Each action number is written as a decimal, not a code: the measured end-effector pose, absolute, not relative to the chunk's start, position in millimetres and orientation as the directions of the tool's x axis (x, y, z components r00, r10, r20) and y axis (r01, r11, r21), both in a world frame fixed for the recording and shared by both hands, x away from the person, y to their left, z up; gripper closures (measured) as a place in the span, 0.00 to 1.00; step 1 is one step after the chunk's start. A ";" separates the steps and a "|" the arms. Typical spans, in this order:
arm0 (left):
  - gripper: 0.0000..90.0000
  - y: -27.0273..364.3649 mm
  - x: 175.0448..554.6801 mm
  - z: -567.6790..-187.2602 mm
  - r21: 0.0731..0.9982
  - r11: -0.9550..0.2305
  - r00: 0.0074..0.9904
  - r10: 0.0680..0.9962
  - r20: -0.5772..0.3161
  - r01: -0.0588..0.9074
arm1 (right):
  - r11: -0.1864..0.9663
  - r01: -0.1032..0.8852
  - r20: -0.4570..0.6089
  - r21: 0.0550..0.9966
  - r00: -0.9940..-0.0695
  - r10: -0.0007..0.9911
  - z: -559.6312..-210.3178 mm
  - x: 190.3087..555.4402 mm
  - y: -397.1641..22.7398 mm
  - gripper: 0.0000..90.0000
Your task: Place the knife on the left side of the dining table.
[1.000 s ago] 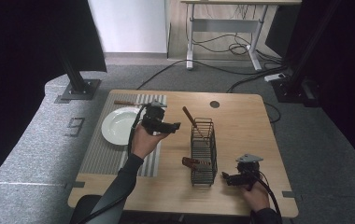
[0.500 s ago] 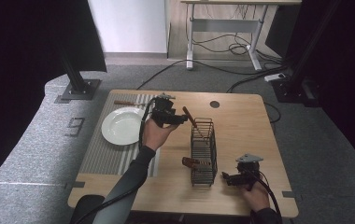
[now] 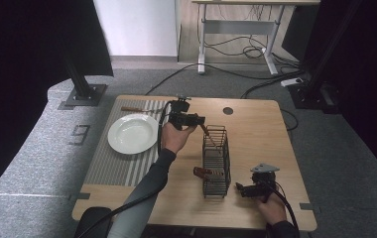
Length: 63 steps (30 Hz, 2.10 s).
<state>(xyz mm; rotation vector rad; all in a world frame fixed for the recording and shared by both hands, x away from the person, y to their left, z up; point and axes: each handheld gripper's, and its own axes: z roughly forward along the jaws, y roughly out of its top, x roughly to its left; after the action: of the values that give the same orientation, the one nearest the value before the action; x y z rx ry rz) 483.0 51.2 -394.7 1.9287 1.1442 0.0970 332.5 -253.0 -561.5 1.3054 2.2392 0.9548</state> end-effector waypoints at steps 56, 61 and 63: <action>0.89 132.8 425.6 -315.9 0.848 -0.049 0.685 0.616 -0.390 0.527 | 0.339 0.613 0.016 0.714 -0.498 0.867 -561.3 332.4 -253.1 0.00; 0.89 150.9 415.9 -310.0 0.860 -0.033 0.673 0.638 -0.374 0.510 | 0.340 0.613 0.015 0.713 -0.499 0.866 -561.3 332.5 -253.1 0.00; 0.89 156.6 412.2 -309.1 0.865 -0.034 0.668 0.651 -0.361 0.501 | 0.340 0.613 0.015 0.713 -0.499 0.866 -561.3 332.5 -253.1 0.00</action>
<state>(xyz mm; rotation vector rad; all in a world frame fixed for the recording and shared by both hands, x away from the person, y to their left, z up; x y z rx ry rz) 412.2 156.6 -309.1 1.6829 0.9456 0.1557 332.5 -253.1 -561.3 1.3059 2.2425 0.9523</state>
